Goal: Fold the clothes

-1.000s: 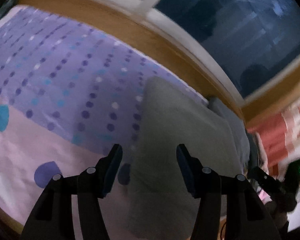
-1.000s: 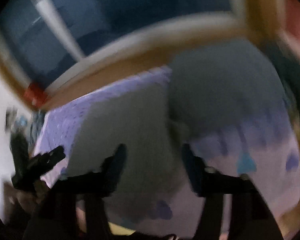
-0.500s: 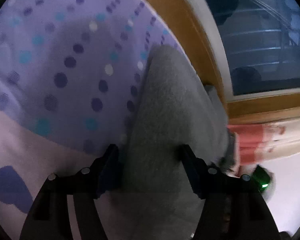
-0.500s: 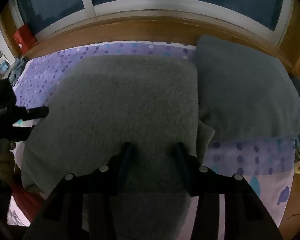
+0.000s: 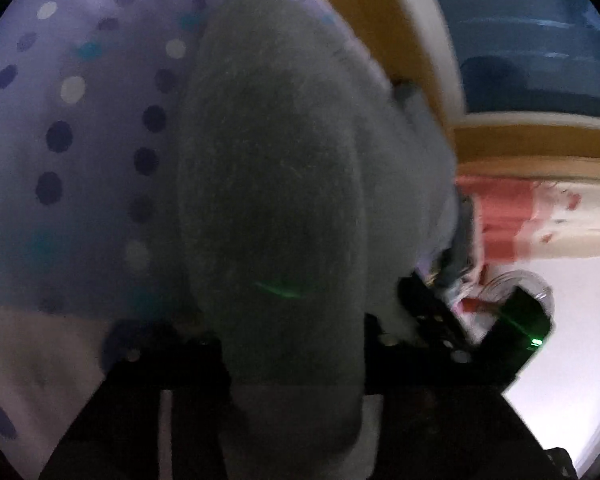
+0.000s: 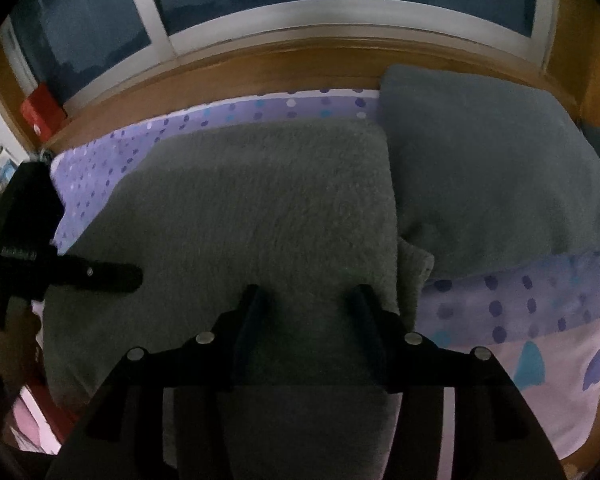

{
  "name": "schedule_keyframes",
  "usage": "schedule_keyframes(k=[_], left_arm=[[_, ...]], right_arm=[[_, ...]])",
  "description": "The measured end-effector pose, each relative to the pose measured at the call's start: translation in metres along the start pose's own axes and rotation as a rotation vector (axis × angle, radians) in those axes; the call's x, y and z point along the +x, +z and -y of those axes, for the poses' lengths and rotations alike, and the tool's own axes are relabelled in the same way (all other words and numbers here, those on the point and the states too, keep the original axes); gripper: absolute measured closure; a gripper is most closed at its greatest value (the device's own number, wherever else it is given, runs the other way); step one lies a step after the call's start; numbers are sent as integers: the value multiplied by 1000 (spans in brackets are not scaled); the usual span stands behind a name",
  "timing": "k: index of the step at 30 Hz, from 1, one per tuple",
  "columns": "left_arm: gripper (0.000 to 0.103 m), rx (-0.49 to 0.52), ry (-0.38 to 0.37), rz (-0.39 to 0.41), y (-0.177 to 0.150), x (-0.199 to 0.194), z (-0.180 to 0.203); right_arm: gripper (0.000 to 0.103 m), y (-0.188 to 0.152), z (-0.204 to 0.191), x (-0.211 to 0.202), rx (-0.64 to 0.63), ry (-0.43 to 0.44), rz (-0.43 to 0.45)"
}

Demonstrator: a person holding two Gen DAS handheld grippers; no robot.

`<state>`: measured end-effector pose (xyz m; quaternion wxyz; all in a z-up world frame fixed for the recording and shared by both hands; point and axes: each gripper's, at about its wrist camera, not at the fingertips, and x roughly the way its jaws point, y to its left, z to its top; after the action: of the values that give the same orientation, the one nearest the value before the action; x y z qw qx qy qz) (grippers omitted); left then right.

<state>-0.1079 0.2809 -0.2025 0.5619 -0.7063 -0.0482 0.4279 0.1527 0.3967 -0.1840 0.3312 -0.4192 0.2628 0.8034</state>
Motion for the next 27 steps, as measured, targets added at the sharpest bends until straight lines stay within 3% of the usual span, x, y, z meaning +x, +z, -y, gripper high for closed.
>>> schedule_keyframes(k=[3,4,6,8,10,13,15,17,19,21,22,23,25,27], left_arm=[[75,-42,-171,115,-19,-23,15],[76,-35,-195,145,-25,-29,24],[76,-3,-224,203,-35,-45,44],[76,17,-235,251,-39,-64,61],[76,95,-180,295,-41,-90,84],[76,247,-22,395,-50,-134,129],[76,376,173,461,-49,-152,164],[76,502,411,501,-58,-141,188],[76,625,656,534,-69,-128,209],[76,679,868,538,-71,-95,209],[76,680,947,538,-69,-77,202],[76,668,986,533,-66,-66,195],[76,604,1020,509,-56,-46,178],[76,551,1003,497,-50,-33,169]], right_arm=[[53,1,-10,-11,-10,-14,-10],[53,1,-19,-19,-30,-5,3],[61,1,-36,-35,-71,14,29],[61,4,-51,-49,-95,42,61],[61,11,-59,-57,-87,107,84],[60,27,-71,-56,-43,247,101],[57,44,-81,-37,45,413,66],[53,59,-95,-6,162,583,-4],[52,64,-109,40,334,757,-141],[52,61,-126,104,543,965,-363],[52,58,-134,128,595,1025,-437],[53,53,-143,157,634,1081,-520],[54,45,-146,185,641,1075,-596],[77,38,-136,198,642,1025,-635]])
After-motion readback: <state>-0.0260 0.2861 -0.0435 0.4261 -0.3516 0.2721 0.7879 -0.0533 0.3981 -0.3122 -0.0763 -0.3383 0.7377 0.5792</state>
